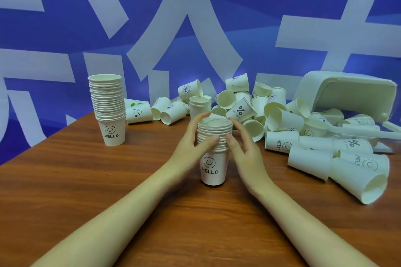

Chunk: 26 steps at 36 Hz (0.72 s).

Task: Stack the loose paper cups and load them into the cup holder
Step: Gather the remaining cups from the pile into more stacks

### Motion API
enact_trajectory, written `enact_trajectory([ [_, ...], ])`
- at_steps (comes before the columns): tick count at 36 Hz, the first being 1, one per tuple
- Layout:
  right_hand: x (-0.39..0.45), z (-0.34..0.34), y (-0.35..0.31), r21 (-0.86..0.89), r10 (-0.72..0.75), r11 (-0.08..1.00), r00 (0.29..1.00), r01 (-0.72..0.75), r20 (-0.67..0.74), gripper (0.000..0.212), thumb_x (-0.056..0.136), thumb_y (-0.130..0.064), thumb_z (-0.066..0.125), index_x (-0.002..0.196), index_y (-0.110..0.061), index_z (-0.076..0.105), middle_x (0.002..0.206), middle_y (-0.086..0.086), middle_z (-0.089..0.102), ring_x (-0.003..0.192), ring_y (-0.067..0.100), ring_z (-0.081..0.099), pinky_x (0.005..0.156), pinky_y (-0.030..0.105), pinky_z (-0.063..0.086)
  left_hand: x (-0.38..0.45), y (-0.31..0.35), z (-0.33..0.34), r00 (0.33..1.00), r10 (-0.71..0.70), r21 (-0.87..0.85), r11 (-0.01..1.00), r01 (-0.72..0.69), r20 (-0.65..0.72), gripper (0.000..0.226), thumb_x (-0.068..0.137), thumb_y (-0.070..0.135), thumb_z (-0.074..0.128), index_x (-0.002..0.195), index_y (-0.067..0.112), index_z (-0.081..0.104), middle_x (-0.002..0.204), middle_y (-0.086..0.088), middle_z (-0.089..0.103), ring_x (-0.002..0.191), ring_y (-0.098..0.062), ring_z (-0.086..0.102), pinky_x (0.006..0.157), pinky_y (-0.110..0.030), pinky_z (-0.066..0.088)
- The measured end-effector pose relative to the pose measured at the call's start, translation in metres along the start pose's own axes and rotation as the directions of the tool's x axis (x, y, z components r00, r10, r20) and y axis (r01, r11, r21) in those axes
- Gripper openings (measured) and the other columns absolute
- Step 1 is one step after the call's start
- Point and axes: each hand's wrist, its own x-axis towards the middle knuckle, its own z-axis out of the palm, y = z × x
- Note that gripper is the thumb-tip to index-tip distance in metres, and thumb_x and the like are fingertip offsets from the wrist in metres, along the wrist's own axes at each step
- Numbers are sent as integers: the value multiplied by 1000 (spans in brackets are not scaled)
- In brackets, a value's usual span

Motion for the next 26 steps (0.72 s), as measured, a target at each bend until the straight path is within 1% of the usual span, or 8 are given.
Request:
enact_trajectory([
  [3,0,-1,0,-35,-14,999,1000,13,-14,32,95,-23,53,127,-32,54,117,-11,65,109,-1,60,90,15,46,1,-2,-4,998,47,35,998,-45,-38,51,90,15,65,129,39,42,126,20,55,113,14,52,89,-6,41],
  [7,-3,-1,14,-161,70,985,997,-66,18,40,89,-34,48,129,-38,49,115,-10,61,107,9,60,94,40,51,11,0,-18,988,48,22,999,-45,-148,60,90,19,66,140,32,37,133,18,50,118,14,48,91,-4,40],
  [9,-4,1,18,-175,96,980,995,-92,18,39,88,-34,48,125,-44,47,110,-8,61,106,11,60,93,44,52,17,3,-28,973,45,19,999,-41,-226,57,89,21,66,138,33,38,128,17,53,114,13,51,87,-3,42],
  [11,-5,4,21,-185,117,976,993,-113,14,37,87,-34,48,122,-46,46,107,-8,61,105,12,61,92,42,53,21,6,-40,954,41,27,999,-34,-296,60,89,22,66,140,30,36,125,15,54,107,13,52,80,0,41],
  [14,1,8,25,-210,137,969,990,-130,23,36,95,-22,53,127,-37,48,108,-6,61,105,11,60,91,35,52,25,5,-60,924,33,62,998,-10,-380,66,89,24,66,147,24,32,127,14,50,103,12,50,75,4,39],
  [18,37,13,26,-325,134,937,991,-129,-7,38,96,-9,52,131,-25,50,107,-1,60,97,1,56,80,7,41,30,-7,-87,896,-22,41,998,45,-443,69,89,25,66,148,24,30,139,6,47,119,-4,49,76,1,39],
  [23,111,29,27,-534,78,843,997,-63,5,38,94,-17,54,131,-19,53,110,-3,59,103,13,57,88,25,45,31,-20,-105,921,-108,8,993,119,-375,68,90,20,66,148,24,31,129,11,44,112,-2,45,65,7,36],
  [26,150,43,35,-625,59,780,993,16,100,45,92,-27,59,135,-18,50,122,4,56,112,17,55,89,27,41,34,-26,-108,919,-126,-30,992,123,-373,68,89,19,68,147,25,33,126,12,47,99,8,49,64,6,38],
])
